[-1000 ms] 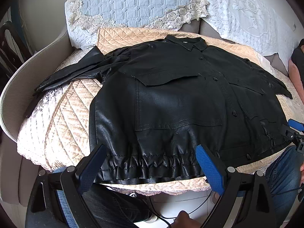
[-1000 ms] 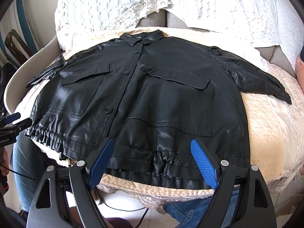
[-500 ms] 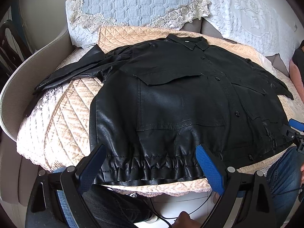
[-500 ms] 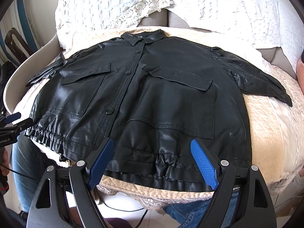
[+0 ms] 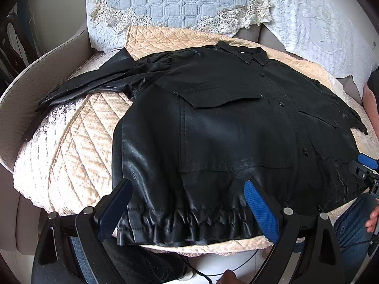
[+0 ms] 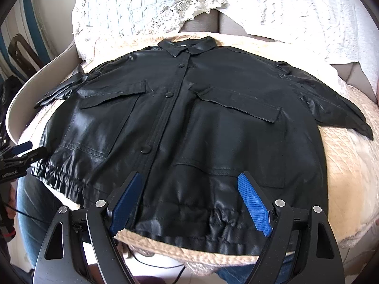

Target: Fold large clothes

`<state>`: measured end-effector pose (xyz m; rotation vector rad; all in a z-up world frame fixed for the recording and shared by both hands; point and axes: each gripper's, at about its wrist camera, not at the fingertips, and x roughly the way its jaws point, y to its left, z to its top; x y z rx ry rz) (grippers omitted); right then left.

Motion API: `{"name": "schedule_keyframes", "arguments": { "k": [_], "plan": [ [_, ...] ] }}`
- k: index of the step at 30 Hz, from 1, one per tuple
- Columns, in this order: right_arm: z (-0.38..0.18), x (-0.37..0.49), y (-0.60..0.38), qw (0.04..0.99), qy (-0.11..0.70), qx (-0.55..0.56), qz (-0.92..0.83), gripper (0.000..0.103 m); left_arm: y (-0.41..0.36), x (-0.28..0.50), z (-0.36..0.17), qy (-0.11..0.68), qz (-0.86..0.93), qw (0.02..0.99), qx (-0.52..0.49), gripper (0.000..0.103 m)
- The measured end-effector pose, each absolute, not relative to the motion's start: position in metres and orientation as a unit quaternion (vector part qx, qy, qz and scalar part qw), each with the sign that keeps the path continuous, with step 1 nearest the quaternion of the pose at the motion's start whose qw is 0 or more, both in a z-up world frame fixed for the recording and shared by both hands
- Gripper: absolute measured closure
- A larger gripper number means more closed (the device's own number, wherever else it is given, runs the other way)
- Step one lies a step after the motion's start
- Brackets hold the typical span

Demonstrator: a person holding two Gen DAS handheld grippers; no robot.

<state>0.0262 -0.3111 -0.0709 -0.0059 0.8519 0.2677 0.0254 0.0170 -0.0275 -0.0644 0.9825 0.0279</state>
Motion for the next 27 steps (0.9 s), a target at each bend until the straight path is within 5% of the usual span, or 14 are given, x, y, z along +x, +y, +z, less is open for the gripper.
{"name": "schedule_keyframes", "arguments": {
  "k": [15,27],
  "plan": [
    [-0.072,0.062,-0.284,0.894,0.416,-0.008,0.163,0.019,0.059,0.068,-0.035,0.444,0.065,0.892,-0.046,0.007],
    [-0.071,0.096,-0.249,0.89,0.412,-0.034,0.194,0.019,0.181,0.127,-0.044,0.436,0.168,0.879,-0.099,0.007]
  ]
}}
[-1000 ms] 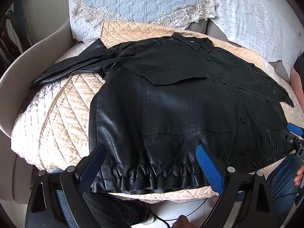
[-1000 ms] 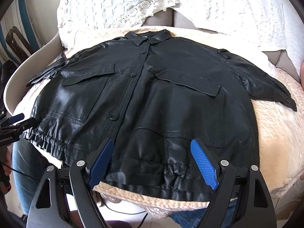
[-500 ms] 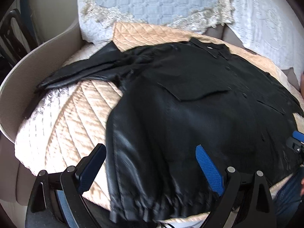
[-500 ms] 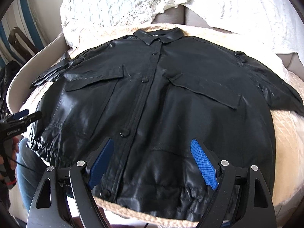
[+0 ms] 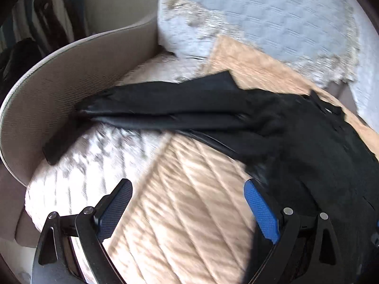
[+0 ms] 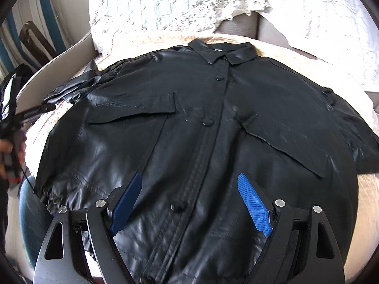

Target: Fold large clothes

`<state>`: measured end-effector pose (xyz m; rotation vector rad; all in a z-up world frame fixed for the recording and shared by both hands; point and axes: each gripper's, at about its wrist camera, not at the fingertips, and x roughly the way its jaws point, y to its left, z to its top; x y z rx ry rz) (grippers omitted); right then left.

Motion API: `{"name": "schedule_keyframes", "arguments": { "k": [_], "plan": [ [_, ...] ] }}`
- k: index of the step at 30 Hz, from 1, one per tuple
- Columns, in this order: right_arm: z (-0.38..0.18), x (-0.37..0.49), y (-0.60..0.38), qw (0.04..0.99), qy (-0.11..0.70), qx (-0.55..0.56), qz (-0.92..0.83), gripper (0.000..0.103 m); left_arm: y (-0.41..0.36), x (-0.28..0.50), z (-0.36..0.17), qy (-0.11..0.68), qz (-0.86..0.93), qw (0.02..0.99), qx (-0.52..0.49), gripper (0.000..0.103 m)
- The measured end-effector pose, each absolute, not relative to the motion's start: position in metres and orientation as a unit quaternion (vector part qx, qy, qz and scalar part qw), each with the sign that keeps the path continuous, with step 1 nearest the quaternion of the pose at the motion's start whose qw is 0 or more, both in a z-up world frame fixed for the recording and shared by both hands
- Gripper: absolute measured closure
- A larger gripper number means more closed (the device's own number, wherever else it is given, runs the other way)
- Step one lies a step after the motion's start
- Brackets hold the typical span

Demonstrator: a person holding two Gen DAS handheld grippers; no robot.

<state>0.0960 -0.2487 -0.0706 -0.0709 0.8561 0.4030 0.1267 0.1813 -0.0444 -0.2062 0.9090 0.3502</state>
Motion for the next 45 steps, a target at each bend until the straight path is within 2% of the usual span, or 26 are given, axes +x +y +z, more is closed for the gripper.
{"name": "schedule_keyframes", "arguments": {
  "k": [3,12,14,16,17,19,20,21,22,29,36,39,42,43,45],
  "plan": [
    [-0.072,0.102,-0.242,0.888,0.414,-0.037,0.197,0.019,0.215,0.142,-0.05,0.429,0.197,0.875,-0.106,0.007],
    [-0.084,0.113,-0.232,0.879,0.434,-0.046,0.195,0.019,0.305,0.178,-0.079,0.412,0.24,0.852,-0.215,0.007],
    [-0.085,0.115,-0.232,0.878,0.436,-0.047,0.192,0.019,0.306,0.191,-0.087,0.417,0.246,0.849,-0.214,0.011],
    [-0.086,0.116,-0.233,0.878,0.437,-0.047,0.189,0.019,0.305,0.199,-0.091,0.419,0.247,0.85,-0.201,0.035],
    [-0.085,0.116,-0.234,0.878,0.437,-0.045,0.189,0.019,0.303,0.202,-0.091,0.418,0.248,0.852,-0.194,0.041],
    [-0.085,0.114,-0.237,0.879,0.435,-0.042,0.19,0.019,0.305,0.206,-0.089,0.41,0.238,0.859,-0.194,0.076],
    [-0.084,0.114,-0.238,0.88,0.434,-0.042,0.19,0.019,0.305,0.206,-0.086,0.408,0.235,0.86,-0.195,0.082],
    [-0.084,0.112,-0.24,0.881,0.431,-0.041,0.191,0.019,0.306,0.205,-0.081,0.403,0.235,0.863,-0.196,0.092],
    [-0.083,0.111,-0.243,0.882,0.43,-0.039,0.191,0.019,0.306,0.205,-0.076,0.396,0.233,0.866,-0.196,0.096],
    [-0.08,0.102,-0.266,0.889,0.419,-0.013,0.185,0.019,0.278,0.192,0.005,0.319,0.194,0.911,-0.173,0.099],
    [-0.085,0.091,-0.292,0.894,0.414,0.011,0.172,0.019,0.153,0.197,0.084,0.256,0.058,0.958,-0.111,0.099],
    [-0.086,0.088,-0.303,0.895,0.414,0.021,0.163,0.019,0.086,0.202,0.081,0.267,-0.006,0.96,-0.083,0.099],
    [-0.087,0.086,-0.312,0.896,0.417,0.028,0.154,0.019,0.021,0.218,0.052,0.312,-0.071,0.945,-0.071,0.099],
    [-0.088,0.085,-0.315,0.895,0.418,0.03,0.151,0.019,0.0,0.221,0.038,0.336,-0.094,0.935,-0.069,0.093],
    [-0.088,0.083,-0.32,0.895,0.42,0.033,0.147,0.019,-0.033,0.229,0.009,0.389,-0.141,0.908,-0.067,0.087]
  ]
}}
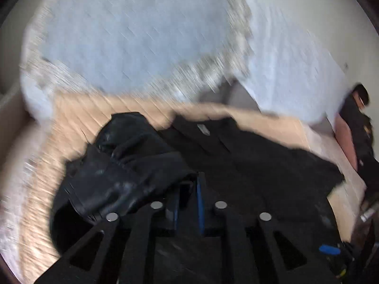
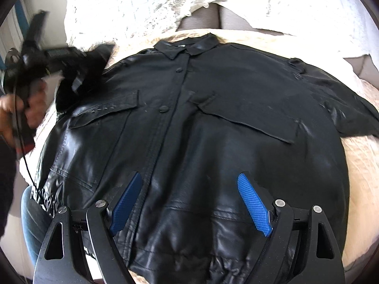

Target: Fold large clothes

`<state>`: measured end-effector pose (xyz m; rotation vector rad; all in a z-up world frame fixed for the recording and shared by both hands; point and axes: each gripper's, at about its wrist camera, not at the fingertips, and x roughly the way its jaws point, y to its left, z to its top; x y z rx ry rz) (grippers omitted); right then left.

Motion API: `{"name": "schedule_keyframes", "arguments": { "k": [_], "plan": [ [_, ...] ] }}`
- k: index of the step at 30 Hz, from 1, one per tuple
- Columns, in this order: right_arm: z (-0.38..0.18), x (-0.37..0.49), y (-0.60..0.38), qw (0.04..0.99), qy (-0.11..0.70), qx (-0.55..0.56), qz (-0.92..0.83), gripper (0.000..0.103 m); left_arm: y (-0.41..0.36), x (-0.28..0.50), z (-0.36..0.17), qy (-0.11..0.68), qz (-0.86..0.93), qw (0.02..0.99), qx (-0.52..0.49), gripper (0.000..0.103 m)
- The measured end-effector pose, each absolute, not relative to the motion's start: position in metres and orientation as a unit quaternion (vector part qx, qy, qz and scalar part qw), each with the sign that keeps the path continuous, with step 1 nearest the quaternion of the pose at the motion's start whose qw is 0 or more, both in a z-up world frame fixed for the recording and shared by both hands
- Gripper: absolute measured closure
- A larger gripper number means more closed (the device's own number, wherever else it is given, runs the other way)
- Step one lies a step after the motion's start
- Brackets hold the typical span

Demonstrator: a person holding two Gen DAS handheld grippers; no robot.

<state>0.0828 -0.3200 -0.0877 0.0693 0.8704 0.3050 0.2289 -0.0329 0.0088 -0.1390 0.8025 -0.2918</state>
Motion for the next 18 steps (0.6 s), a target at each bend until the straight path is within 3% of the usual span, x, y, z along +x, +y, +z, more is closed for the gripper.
{"name": "schedule_keyframes", "arguments": {
  "k": [3,5,7,9,14,18],
  "plan": [
    [-0.086,0.081,-0.328,0.895,0.42,0.045,0.143,0.019,-0.056,0.215,-0.007,0.419,-0.2,0.882,-0.076,0.086],
    [-0.085,0.084,-0.331,0.894,0.42,0.058,0.145,0.019,-0.051,0.194,0.003,0.403,-0.217,0.886,-0.077,0.077],
    [-0.083,0.089,-0.33,0.893,0.417,0.069,0.152,0.019,-0.027,0.177,0.013,0.38,-0.209,0.896,-0.093,0.059],
    [-0.078,0.1,-0.322,0.891,0.414,0.082,0.169,0.019,0.002,0.169,0.014,0.365,-0.17,0.909,-0.107,0.053],
    [-0.068,0.141,-0.281,0.88,0.41,0.102,0.215,0.019,0.08,0.186,-0.028,0.413,-0.041,0.901,-0.128,0.054],
    [-0.053,0.17,-0.223,0.889,0.386,0.038,0.243,0.019,0.112,0.173,-0.046,0.427,-0.034,0.888,-0.167,0.055]
  ]
}}
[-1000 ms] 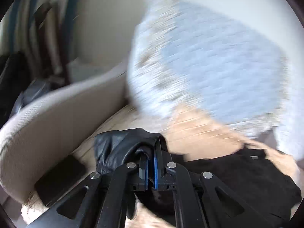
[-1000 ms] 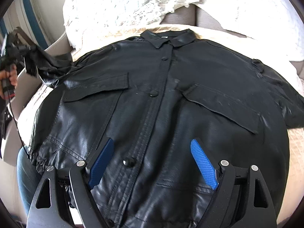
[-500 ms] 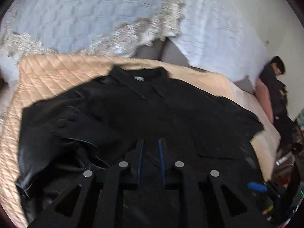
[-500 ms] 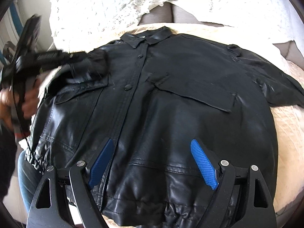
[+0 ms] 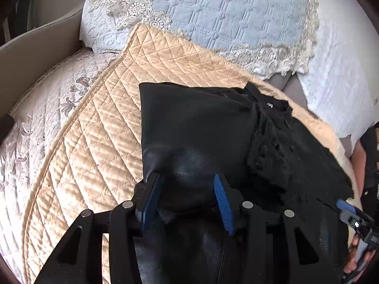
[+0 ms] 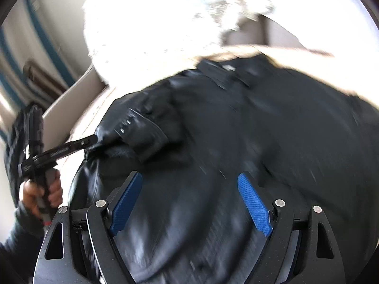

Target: Fold large clothes

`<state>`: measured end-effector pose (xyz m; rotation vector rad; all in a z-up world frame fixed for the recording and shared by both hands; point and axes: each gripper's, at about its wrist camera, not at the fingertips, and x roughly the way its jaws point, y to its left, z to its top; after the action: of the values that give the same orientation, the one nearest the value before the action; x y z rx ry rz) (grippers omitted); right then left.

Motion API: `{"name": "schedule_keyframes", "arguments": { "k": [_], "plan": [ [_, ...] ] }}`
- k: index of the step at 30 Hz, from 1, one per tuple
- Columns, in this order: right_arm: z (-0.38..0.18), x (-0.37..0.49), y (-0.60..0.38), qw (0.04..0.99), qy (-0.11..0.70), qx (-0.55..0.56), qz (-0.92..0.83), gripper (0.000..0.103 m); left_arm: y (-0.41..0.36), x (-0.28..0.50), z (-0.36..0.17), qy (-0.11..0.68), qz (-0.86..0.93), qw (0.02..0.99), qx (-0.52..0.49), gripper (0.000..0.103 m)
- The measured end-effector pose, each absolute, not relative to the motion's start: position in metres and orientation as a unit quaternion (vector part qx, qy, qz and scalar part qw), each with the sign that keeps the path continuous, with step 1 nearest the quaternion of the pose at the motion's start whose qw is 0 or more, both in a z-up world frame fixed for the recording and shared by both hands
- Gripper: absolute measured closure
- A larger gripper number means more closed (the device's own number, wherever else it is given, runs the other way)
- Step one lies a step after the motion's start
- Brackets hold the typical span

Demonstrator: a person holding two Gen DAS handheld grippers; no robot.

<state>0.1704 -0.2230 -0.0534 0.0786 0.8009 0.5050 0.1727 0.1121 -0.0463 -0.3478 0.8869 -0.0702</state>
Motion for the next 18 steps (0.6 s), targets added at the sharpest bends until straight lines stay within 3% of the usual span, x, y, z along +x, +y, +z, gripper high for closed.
{"name": "schedule_keyframes", "arguments": {
  "k": [6,8,9,11,16,18],
  "plan": [
    [-0.065,0.198,-0.114,0.887,0.343,-0.119,0.285,0.021,0.106,0.175,-0.043,0.417,-0.042,0.895,-0.155,0.055],
    [-0.081,0.211,-0.096,0.886,0.341,-0.163,0.268,0.036,0.106,0.184,-0.054,0.428,-0.041,0.891,-0.146,0.055],
    [-0.088,0.22,-0.095,0.883,0.355,-0.168,0.258,0.059,0.108,0.189,-0.061,0.435,-0.037,0.888,-0.143,0.055],
    [-0.091,0.242,-0.122,0.889,0.381,-0.11,0.228,0.062,0.111,0.19,-0.067,0.438,-0.033,0.887,-0.143,0.056],
    [-0.089,0.271,-0.254,0.875,0.401,0.204,0.18,0.063,0.115,0.184,-0.068,0.429,-0.04,0.891,-0.147,0.056],
    [-0.093,0.273,-0.285,0.861,0.405,0.255,0.176,0.061,0.114,0.186,-0.067,0.432,-0.038,0.89,-0.143,0.056]
  ]
}}
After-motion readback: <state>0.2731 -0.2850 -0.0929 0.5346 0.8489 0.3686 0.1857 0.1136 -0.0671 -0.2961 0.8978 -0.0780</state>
